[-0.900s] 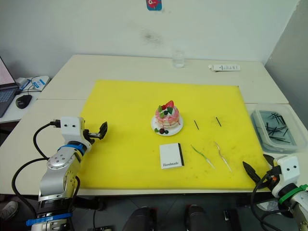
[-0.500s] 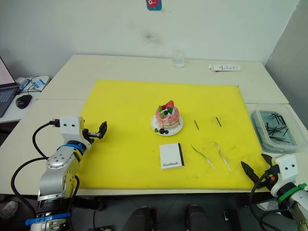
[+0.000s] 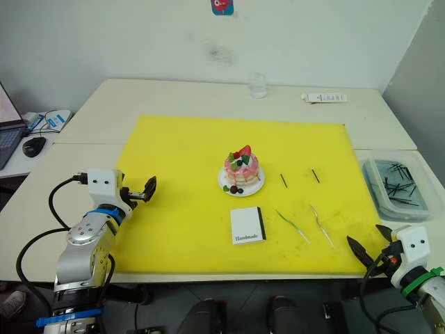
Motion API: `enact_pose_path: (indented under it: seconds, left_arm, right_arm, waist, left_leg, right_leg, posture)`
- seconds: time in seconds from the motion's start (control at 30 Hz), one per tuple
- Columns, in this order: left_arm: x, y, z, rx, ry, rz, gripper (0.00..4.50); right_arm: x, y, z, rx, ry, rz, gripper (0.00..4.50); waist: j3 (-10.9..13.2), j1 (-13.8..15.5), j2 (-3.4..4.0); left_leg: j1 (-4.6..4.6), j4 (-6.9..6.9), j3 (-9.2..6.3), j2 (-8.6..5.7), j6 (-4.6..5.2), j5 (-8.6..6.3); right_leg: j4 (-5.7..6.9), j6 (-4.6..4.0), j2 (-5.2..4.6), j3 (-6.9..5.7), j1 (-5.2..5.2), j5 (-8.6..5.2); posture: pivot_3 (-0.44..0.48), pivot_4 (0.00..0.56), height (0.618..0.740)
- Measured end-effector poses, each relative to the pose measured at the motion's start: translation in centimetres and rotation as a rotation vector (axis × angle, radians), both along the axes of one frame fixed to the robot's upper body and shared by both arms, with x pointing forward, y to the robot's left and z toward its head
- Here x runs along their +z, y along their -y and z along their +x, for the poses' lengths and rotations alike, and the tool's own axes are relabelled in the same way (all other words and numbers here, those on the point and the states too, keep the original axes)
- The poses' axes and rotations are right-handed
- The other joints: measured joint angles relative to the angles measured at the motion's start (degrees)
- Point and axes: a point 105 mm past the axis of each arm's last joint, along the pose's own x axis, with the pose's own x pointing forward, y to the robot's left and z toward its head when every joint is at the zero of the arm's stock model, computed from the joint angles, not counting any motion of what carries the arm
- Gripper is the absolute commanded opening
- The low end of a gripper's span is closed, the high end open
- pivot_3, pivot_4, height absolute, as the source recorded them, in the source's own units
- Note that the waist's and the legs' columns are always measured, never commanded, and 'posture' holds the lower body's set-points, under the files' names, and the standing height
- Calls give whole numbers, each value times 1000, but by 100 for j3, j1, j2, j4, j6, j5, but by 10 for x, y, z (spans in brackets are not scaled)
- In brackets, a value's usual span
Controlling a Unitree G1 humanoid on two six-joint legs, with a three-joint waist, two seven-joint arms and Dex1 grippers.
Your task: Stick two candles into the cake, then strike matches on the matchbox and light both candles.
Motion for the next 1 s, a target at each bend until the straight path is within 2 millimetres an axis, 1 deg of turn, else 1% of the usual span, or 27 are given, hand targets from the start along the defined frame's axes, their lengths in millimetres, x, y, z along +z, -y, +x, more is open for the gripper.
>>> enact_pose_path:
  seconds: [0.03, 0.1, 0.2, 0.27, 0.33, 0.37, 0.43, 0.5, 0.57, 0.7, 0.87, 1.0]
  left_arm:
    - [2, 4, -2, -36, 2, -7, 4500]
    - [10, 22, -12, -189, 4, 11, 4500]
    - [31, 56, -28, -435, 28, 48, 4500]
    - [38, 84, -41, -605, 21, 59, 4500]
    - [40, 109, -54, -760, 2, 82, 4500]
    - [40, 124, -64, -860, -9, 98, 4500]
    - [41, 146, -79, -1014, -20, 108, 4500]
    - [44, 162, -91, -1132, -24, 121, 4500]
    - [46, 170, -99, -1204, -20, 141, 4500]
    - [46, 176, -103, -1250, -18, 146, 4500]
    - [47, 180, -106, -1256, 6, 140, 4500]
    - [44, 185, -109, -1261, 2, 118, 4500]
  right_arm:
    - [3, -3, 0, 16, -2, -4, 4475]
    - [12, -15, -2, 77, -26, -10, 4475]
    - [23, -31, -3, 156, -70, -27, 4475]
    - [26, -37, -3, 199, -129, -44, 4475]
    - [28, -40, -1, 234, -179, -71, 4475]
    - [30, -42, 1, 248, -197, -94, 4475]
    - [34, -46, 7, 249, -220, -92, 4475]
    - [36, -49, 9, 253, -263, -90, 4475]
    - [37, -53, 9, 260, -291, -88, 4475]
    - [34, -55, 8, 265, -339, -116, 4475]
    - [15, -42, -3, 215, -412, -157, 4475]
    - [10, -42, -1, 202, -369, -162, 4475]
  waist:
    - [0, -3, 0]
    - [0, -11, 0]
    - [0, -5, 1]
    - [-1, -5, 3]
    - [-1, -4, 3]
    - [-1, -3, 3]
    - [0, -1, 1]
    - [0, 0, 1]
    - [0, 2, 1]
    - [1, 2, 0]
    - [1, 2, 0]
    - [1, -2, 0]
  left_leg:
    - [0, 0, 1, 0, 0, 0]
    - [0, -1, -1, 1, 0, 0]
    - [1, 0, -6, 0, -1, -1]
    - [1, 1, -3, -5, -1, -1]
    - [1, 3, -2, -7, -1, -1]
    - [1, 4, -1, -7, -1, -1]
    - [1, 4, -2, -7, -1, 0]
    - [0, 2, -5, -7, 0, 0]
    - [-2, 0, -10, -4, 0, 0]
    - [-6, -1, -15, -3, 1, 0]
    - [-8, 1, -10, -10, 1, 0]
    - [-5, 7, -12, -9, 1, 0]
  right_leg:
    - [0, 0, 0, 0, 0, 0]
    - [1, -3, -1, 0, -1, -2]
    - [1, -6, -3, -2, 0, -3]
    - [-1, -6, -9, 0, 1, -3]
    - [-6, -6, -10, 1, 3, -3]
    - [-7, -6, -10, 0, 3, -3]
    - [-6, -5, -8, -1, 3, -3]
    - [-5, -6, -2, -2, 2, -4]
    - [-5, -12, 8, -4, 2, -9]
    - [-5, -11, 17, -8, 1, -15]
    - [-7, -5, 16, -5, 2, -17]
    - [-5, -2, 15, -5, 3, -14]
  posture:
    - [0, 150, 740]
    - [0, 150, 740]
    - [0, 150, 740]
    - [0, 150, 740]
    - [0, 150, 740]
    - [0, 150, 740]
    - [0, 150, 740]
    - [0, 150, 740]
    - [0, 150, 740]
    - [0, 150, 740]
    - [0, 150, 740]
    - [0, 150, 740]
